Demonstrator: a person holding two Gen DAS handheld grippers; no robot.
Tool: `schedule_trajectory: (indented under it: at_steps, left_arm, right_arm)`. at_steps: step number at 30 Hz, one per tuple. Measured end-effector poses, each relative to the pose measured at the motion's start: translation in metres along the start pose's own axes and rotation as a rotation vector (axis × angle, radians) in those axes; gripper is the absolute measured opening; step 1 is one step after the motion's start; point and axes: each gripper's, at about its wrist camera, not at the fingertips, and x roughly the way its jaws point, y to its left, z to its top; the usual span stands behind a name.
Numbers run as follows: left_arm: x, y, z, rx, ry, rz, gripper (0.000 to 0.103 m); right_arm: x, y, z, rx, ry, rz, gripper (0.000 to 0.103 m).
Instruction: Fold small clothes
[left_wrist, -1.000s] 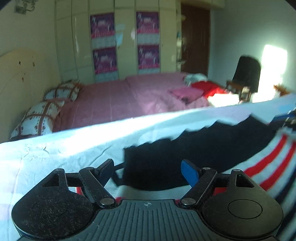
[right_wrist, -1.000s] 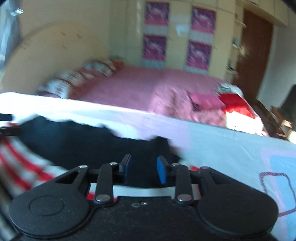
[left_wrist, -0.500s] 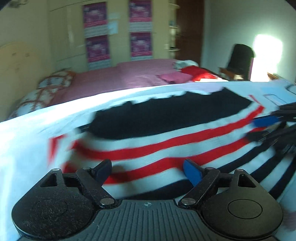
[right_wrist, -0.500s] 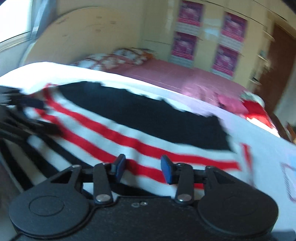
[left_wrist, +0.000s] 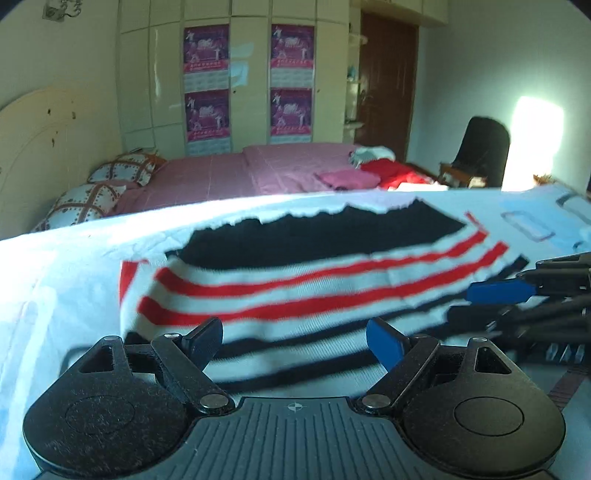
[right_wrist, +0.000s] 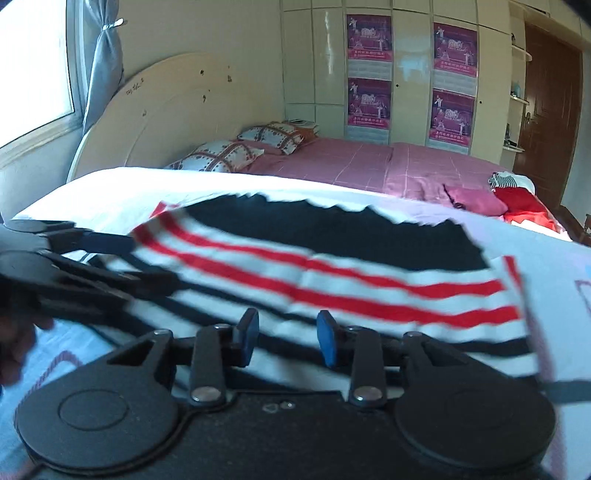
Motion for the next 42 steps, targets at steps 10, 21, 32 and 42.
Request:
schedule_trajectory:
  at_steps: [10, 21, 32, 42]
  left_arm:
    - [-0.017, 0.027, -0.043, -0.037, 0.024, 0.067, 0.085]
    - [-0.034, 0.047, -0.045, -0.068, 0.033, 0.098, 0.084]
    - [-0.019, 0.073, -0.058, -0.203, 0.108, 0.11, 0.087]
    - [-0.025, 0.07, -0.055, -0.204, 0.12, 0.147, 0.087]
  right_arm:
    - [-0.015, -0.03, -0.039, -0.001, 0.054, -0.148, 0.036]
    - [-0.05, -0.098, -0.066, 0.095, 0.084, -0.247, 0.038]
    - [-0.045, -0.1, -0.068, 0.141, 0.105, -0.249, 0.038]
    - [-0.063, -0.102, -0.062, 0.189, 0.08, -0.246, 0.041]
